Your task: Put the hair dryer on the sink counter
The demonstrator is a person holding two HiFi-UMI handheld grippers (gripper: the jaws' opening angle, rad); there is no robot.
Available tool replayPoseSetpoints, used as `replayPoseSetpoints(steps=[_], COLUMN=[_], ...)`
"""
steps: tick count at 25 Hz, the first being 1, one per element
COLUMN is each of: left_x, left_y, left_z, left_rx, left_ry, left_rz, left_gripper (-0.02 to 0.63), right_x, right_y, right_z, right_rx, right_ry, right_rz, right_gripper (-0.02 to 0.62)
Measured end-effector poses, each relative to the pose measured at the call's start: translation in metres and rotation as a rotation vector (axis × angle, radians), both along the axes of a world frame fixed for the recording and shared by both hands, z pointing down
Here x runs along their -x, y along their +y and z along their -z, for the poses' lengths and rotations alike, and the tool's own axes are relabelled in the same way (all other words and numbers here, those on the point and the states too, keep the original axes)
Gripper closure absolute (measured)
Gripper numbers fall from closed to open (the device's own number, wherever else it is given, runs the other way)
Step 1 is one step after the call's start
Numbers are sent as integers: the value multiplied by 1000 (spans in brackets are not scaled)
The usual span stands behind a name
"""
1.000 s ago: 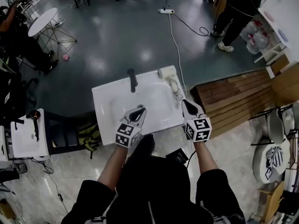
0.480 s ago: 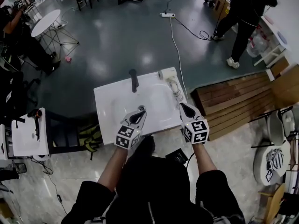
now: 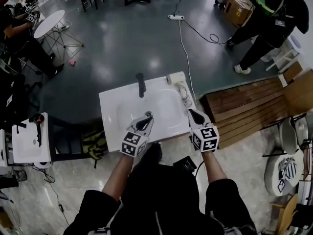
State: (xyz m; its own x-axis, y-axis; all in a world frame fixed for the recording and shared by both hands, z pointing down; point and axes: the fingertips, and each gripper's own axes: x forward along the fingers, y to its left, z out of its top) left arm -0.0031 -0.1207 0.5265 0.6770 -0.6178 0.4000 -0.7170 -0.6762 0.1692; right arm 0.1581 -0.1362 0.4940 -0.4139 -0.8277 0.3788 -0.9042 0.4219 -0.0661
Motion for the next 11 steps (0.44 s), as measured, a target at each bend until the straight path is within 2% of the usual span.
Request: replayPoseSetpoints(steps=[11], left_x=[0], left_y=[-5], left_z=[-1], left_rx=[5], left_ry=[-4], left_rz=[2], left_gripper=[595], right_x=[3], right_y=[-6], right_z=[0], right_rx=[5], right_ry=[9], right_rz=[15], right_gripper=[589])
